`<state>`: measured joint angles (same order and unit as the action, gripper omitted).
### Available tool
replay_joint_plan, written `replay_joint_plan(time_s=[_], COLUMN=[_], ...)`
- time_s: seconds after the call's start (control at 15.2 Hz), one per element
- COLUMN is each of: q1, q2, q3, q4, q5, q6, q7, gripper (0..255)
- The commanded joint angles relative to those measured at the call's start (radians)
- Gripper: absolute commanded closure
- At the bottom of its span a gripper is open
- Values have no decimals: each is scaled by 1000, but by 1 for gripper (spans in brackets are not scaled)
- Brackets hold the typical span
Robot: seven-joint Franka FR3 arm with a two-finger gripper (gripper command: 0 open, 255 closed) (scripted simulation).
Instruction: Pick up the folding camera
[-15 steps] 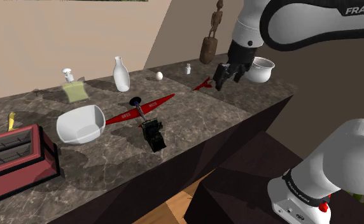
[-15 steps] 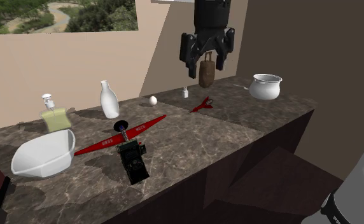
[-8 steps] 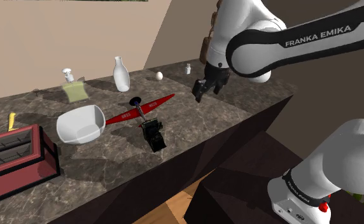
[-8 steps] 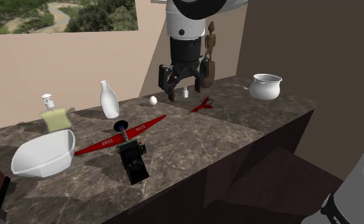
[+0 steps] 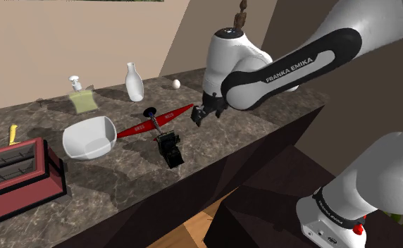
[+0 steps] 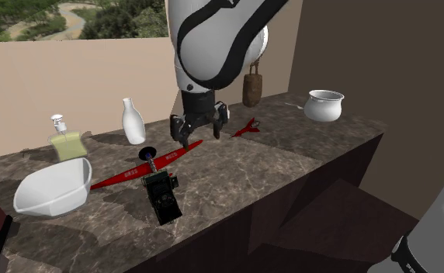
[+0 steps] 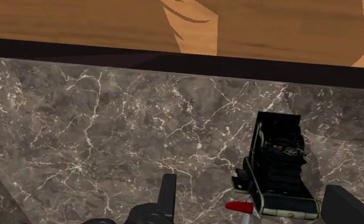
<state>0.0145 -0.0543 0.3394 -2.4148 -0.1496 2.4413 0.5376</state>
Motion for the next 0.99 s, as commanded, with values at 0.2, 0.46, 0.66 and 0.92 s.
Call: replay_joint_plan(time_s=[0.2,0.46,0.66,0.92], q1=[16,64,109,167], q2=[208,374,494,651], q3=[4,-30,-64,-105], q4=[98,206,299,440], q5=[-147,-256,-314,-362], q6=[90,133,153,168], q7=[146,250,307,357], gripper=[0,0,0,0])
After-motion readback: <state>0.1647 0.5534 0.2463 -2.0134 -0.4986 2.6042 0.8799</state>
